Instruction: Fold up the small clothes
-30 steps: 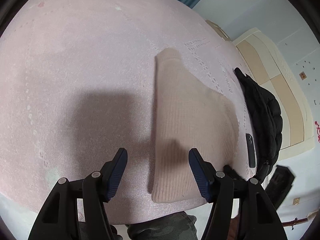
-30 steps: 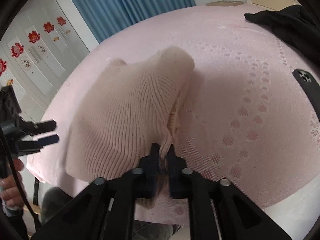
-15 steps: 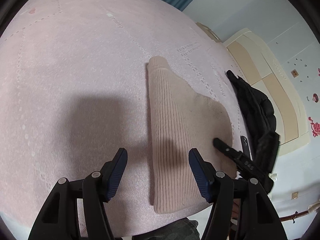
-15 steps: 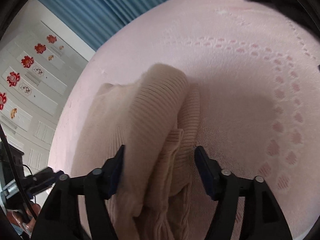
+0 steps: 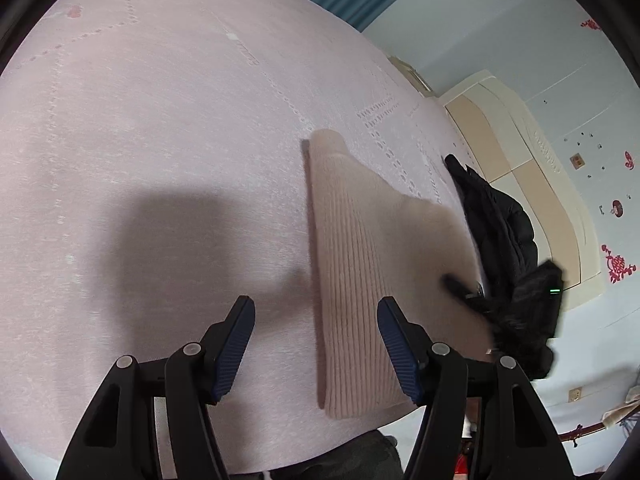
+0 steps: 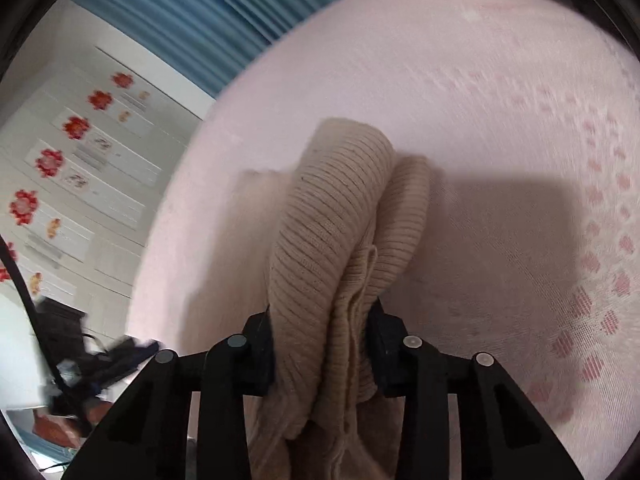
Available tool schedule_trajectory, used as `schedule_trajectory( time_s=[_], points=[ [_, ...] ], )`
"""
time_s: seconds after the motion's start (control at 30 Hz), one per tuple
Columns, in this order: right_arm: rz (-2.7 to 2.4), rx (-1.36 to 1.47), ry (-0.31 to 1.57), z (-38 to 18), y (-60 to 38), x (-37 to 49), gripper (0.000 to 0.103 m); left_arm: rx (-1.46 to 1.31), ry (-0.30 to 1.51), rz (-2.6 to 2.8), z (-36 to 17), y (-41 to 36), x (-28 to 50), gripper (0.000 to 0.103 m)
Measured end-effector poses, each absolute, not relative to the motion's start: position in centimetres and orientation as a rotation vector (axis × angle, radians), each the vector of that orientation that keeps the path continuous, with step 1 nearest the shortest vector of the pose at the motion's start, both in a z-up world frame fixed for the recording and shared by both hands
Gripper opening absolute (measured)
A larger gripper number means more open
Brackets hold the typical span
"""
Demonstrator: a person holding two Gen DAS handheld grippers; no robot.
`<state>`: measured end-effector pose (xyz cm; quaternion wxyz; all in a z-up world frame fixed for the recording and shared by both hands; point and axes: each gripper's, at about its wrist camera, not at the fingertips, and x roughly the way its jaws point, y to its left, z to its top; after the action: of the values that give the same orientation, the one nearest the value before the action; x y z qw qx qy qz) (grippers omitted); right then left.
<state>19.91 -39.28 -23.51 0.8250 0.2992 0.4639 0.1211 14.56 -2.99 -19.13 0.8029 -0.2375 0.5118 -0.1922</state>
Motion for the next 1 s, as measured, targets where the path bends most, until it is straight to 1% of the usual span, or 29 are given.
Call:
schedule_trajectory(
  time_s=[0.1,0.2,0.4,0.57,0.7,0.77,0.87,0.93,1.0],
  points=[
    [0.239,0.629,0.895,-19.0,-38.2,19.2,0.035,-0.511,1.079,-0.400,-18.4,-1.6,14.4,0.061],
    [0.170,0.547,0.862,-14.7,-36.1,18.8,0.035,-0.529,1.055,-0.402,-17.7,-0.3,14.5,0.061],
    [0.063,0.443,0.854,-10.3,-32.8,19.8,0.035,-0.566,0.986,-0.421,-16.3,2.1,14.4,0.061],
    [0.114,0.491,0.846,-8.7,-28.7,22.5,0.035,-0.608,0.941,-0.426,-16.0,4.7,14.9,0.061],
    [0.232,0.607,0.837,-9.5,-24.7,26.0,0.035,-0.604,0.898,-0.399,-15.7,6.6,15.4,0.061],
    [0.301,0.701,0.836,-10.8,-23.8,27.4,0.035,-0.590,0.881,-0.387,-15.9,7.4,15.7,0.061],
    [0.348,0.863,0.868,-15.2,-24.5,29.2,0.035,-0.576,0.868,-0.379,-17.0,8.3,16.3,0.061],
    [0.325,0.878,0.925,-19.1,-25.5,29.8,0.035,-0.570,0.872,-0.383,-17.9,8.4,16.7,0.061],
    [0.248,0.823,0.990,-22.6,-26.8,30.1,0.036,-0.561,0.894,-0.397,-19.1,8.0,17.2,0.061]
  ],
)
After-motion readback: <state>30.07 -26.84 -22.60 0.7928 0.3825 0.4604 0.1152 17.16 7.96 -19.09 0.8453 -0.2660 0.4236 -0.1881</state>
